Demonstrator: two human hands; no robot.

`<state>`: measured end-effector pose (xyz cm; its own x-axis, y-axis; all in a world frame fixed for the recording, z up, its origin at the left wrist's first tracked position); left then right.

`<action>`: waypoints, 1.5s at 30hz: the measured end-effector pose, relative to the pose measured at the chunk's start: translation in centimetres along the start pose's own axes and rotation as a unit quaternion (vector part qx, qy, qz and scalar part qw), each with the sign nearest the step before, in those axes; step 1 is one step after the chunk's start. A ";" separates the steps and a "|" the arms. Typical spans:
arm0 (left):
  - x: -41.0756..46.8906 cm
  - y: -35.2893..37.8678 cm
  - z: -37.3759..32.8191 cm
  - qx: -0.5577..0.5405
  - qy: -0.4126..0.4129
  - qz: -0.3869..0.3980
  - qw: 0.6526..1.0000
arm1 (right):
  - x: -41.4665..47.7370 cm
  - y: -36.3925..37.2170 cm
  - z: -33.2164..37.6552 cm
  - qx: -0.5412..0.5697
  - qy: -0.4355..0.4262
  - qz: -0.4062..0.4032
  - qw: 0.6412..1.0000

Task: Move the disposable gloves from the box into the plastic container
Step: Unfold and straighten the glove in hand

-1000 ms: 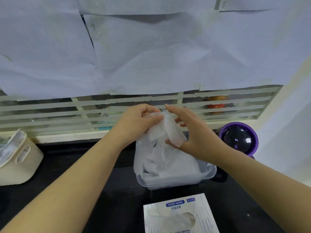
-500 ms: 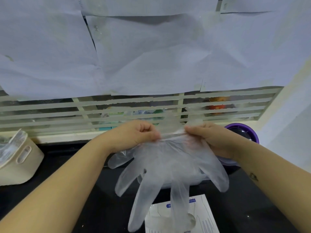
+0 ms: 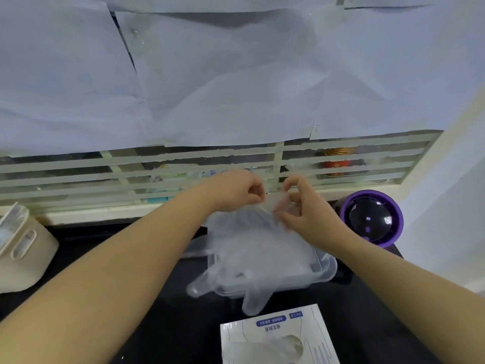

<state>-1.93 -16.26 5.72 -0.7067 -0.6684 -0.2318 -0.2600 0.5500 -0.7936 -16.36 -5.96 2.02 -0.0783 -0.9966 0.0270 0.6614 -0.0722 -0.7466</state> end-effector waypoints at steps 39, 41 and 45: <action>3.3 14.2 4.5 0.084 -0.101 0.139 0.981 | 3.4 10.0 -8.8 -0.408 0.031 0.368 0.835; 3.5 15.6 4.8 0.042 -0.157 0.193 0.968 | 3.5 10.4 -8.6 -0.433 0.027 0.380 0.817; 3.5 16.7 6.2 0.103 -0.204 0.263 0.937 | 3.5 10.5 -8.2 -0.477 0.047 0.405 0.779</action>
<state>-4.68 -12.54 -11.79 -0.3803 -0.4913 -0.7836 0.2150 0.7770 -0.5916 -15.82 -9.92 -11.18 -0.0073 -0.6894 -0.7244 -0.3303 0.6854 -0.6489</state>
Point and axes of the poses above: each hand's wrist, its own x-axis towards the middle knuckle, its own y-axis out of the palm, z = x × y, the point moved 1 cm from there along x, towards the middle knuckle, and after that the axes turned 15 degrees about -x, right-handed, at the moved point
